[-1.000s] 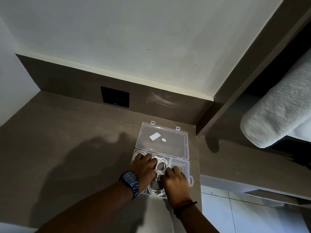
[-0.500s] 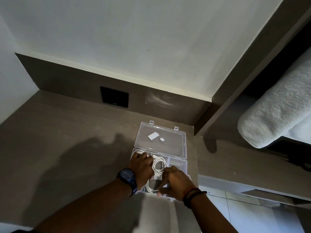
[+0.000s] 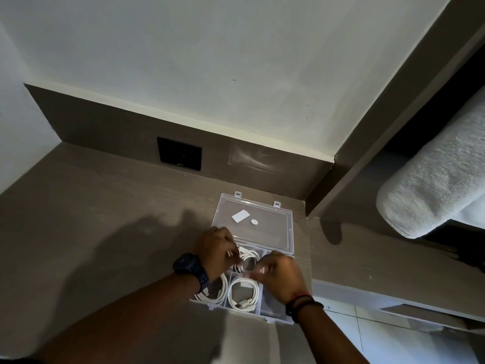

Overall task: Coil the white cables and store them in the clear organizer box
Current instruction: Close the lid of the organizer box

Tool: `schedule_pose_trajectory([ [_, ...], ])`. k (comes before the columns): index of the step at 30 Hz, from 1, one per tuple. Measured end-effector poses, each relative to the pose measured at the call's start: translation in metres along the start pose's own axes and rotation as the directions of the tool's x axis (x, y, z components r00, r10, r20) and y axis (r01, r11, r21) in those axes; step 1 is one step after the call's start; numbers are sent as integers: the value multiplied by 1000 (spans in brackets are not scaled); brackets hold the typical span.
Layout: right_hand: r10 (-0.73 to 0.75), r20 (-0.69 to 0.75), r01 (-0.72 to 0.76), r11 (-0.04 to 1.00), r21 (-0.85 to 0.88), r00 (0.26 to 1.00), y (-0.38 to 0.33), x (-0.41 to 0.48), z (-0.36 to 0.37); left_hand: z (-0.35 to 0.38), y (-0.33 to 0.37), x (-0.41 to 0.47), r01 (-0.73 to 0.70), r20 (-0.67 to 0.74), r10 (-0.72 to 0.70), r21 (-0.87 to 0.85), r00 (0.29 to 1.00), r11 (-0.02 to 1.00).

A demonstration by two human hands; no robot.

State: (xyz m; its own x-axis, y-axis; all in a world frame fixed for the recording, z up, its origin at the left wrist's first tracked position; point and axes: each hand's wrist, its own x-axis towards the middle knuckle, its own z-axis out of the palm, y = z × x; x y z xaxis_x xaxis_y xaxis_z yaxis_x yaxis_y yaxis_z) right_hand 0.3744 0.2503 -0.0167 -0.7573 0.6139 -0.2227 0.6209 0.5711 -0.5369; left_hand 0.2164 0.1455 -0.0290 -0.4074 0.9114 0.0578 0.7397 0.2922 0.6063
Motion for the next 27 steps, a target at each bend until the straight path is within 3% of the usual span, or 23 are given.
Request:
schedule_pose_trajectory([
  [2, 117, -205, -96, 989, 112, 972, 15, 12, -5, -8, -6, 15, 179, -163, -192, -93, 968, 979],
  [4, 272, -287, -223, 956, 192, 919, 28, 26, -9, -11, -14, 30, 365, -179, -386, -135, 905, 921],
  [6, 417, -225, -352, 894, 278, 881, 38, 42, -9, -8, -25, 46, 503, -34, -531, -276, 847, 819],
  [8, 484, -147, -398, 828, 394, 863, 41, 54, -8, -4, -33, 57, 601, 160, -606, -467, 779, 649],
  [10, 503, -130, -397, 793, 462, 854, 43, 65, -8, -1, -39, 66, 628, 213, -620, -506, 756, 592],
  [14, 546, -123, -337, 663, 669, 829, 39, 76, -21, -9, -40, 76, 561, 163, -582, -558, 797, 612],
  [16, 555, -189, -267, 636, 724, 810, 33, 75, -33, -20, -37, 77, 523, 115, -574, -583, 811, 622],
  [18, 488, -338, -145, 714, 685, 805, 24, 71, -47, -35, -30, 78, 417, -9, -536, -617, 844, 667],
  [21, 196, -524, 59, 901, 431, 829, 11, 61, -64, -63, -16, 71, 244, -159, -391, -560, 907, 792],
  [24, -178, -499, 228, 973, 41, 848, 4, 43, -72, -83, -10, 53, 17, -221, -89, -308, 971, 951],
  [27, -423, -360, 325, 896, -301, 832, 3, 21, -71, -87, -9, 29, -195, -172, 180, -69, 968, 979],
])
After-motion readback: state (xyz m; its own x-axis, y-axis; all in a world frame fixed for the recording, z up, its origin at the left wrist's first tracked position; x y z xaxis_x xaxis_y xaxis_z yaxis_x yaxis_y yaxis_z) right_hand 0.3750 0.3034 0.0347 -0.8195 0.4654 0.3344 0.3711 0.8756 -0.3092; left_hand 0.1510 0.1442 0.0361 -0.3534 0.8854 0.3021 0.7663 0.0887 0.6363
